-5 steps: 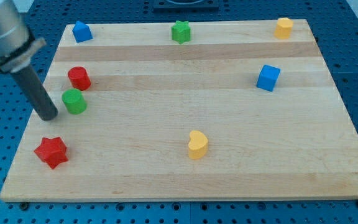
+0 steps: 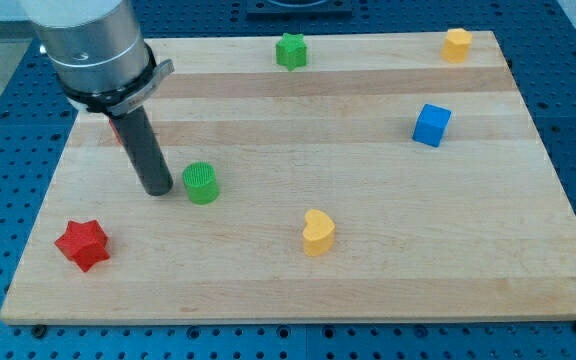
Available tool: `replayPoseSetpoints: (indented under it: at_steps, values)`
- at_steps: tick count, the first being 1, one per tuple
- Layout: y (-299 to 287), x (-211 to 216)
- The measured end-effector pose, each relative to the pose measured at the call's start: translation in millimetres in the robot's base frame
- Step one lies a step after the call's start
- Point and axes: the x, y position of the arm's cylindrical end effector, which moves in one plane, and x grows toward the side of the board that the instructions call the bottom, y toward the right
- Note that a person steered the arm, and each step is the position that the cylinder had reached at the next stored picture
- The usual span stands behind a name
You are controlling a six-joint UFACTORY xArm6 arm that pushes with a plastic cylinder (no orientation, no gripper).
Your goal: Push the green circle to the bottom right
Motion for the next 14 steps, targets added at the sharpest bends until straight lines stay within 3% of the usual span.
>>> replayPoseSetpoints:
  at_steps: [2,3,5,7,9,10,12,14]
  values:
    - [163,3]
    - [179,8]
    - [176,-22]
    - [267,21]
    - [227,15]
    - [229,41]
    - [301,54]
    - [291,21]
